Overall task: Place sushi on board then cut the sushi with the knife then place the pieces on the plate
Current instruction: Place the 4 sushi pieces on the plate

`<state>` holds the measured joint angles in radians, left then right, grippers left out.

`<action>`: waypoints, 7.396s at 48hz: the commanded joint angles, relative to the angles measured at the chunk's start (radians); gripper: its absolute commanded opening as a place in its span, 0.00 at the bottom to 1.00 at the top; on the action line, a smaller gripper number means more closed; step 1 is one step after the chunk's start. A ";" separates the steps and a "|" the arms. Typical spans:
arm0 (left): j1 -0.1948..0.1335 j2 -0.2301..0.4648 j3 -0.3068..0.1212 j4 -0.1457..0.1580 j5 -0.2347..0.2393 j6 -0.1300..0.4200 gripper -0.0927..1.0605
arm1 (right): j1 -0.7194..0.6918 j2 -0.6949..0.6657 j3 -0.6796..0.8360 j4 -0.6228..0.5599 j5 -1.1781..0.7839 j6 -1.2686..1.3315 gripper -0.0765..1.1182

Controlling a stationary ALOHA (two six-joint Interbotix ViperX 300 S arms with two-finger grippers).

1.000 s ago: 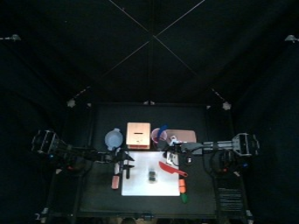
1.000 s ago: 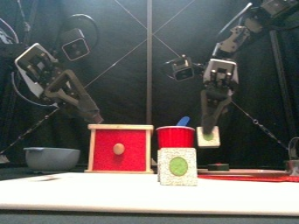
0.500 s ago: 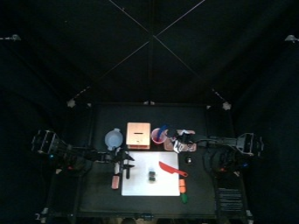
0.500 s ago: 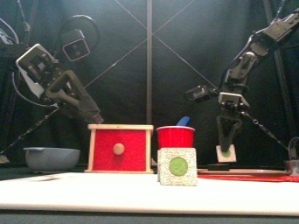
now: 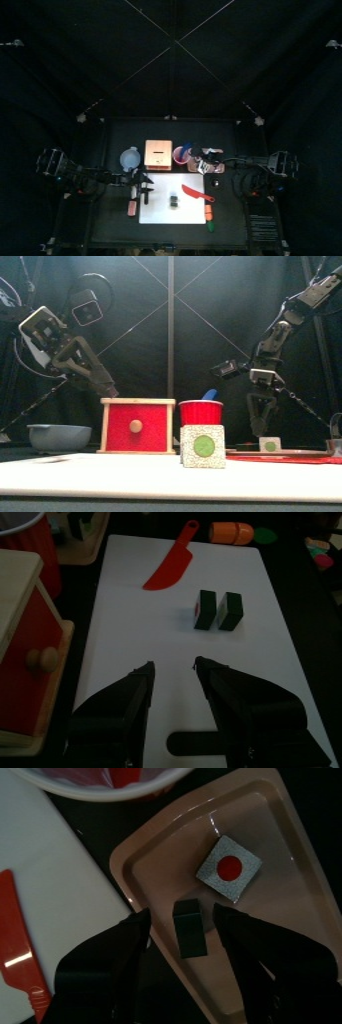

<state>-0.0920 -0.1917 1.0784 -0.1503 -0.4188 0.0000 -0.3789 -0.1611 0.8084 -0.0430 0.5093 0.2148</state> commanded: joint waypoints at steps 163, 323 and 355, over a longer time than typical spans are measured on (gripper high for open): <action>0.000 -0.005 -0.003 -0.002 -0.006 0.000 0.75 | 0.127 -0.224 0.075 0.140 -0.005 0.003 0.53; 0.002 -0.005 0.003 -0.011 -0.005 0.002 0.75 | 0.551 0.345 -0.364 0.235 -0.189 0.000 0.53; 0.002 -0.005 0.003 -0.011 -0.005 0.002 0.75 | 0.207 -0.224 0.043 0.219 -0.112 0.003 0.54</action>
<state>-0.0920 -0.1917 1.0922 -0.1595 -0.4188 0.0000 -0.1166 -0.2945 0.8145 0.1795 0.3881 0.2194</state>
